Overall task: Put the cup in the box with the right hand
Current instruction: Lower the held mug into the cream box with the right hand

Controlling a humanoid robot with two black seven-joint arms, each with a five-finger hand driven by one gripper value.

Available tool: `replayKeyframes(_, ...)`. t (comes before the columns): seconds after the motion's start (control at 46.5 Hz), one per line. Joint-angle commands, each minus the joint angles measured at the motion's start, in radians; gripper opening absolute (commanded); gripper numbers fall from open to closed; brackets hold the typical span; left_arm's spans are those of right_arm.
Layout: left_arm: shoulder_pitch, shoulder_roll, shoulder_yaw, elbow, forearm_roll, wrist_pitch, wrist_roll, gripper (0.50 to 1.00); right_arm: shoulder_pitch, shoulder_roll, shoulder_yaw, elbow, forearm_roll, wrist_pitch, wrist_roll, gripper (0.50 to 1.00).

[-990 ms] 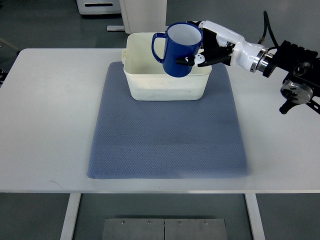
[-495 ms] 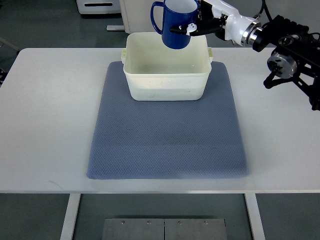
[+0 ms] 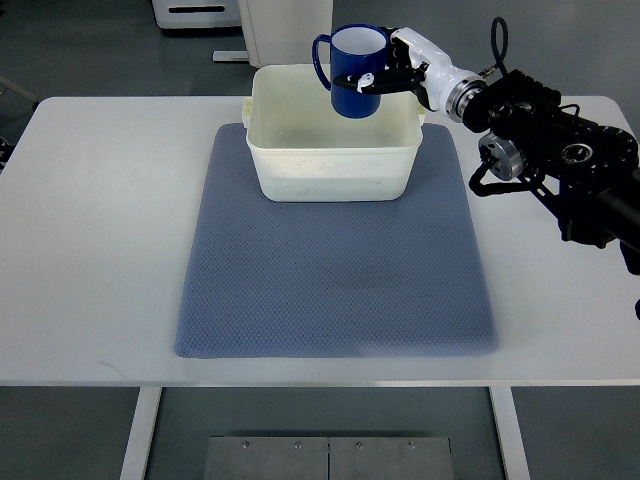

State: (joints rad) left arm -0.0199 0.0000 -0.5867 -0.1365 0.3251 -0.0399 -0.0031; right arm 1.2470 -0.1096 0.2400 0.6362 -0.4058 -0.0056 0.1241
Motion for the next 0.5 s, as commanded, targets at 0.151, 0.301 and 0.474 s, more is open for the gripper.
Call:
replayKeyframes(0.151,0.000,0.000,0.001,0.000,0.000,0.000,0.000,1.000,-0.026,0.028,-0.016,0.000,-0.002,-0.048,-0.023,0.500)
replayKeyframes(0.301,0.000,0.000,0.001,0.000,0.000,0.000,0.000,1.000,-0.028,0.039,-0.028,0.000,-0.002,-0.082,-0.027,0.500)
replayKeyframes(0.474,0.000,0.000,0.001,0.000,0.000,0.000,0.000,1.000,-0.040,0.045,-0.030,0.000,-0.002,-0.103,-0.034,0.500)
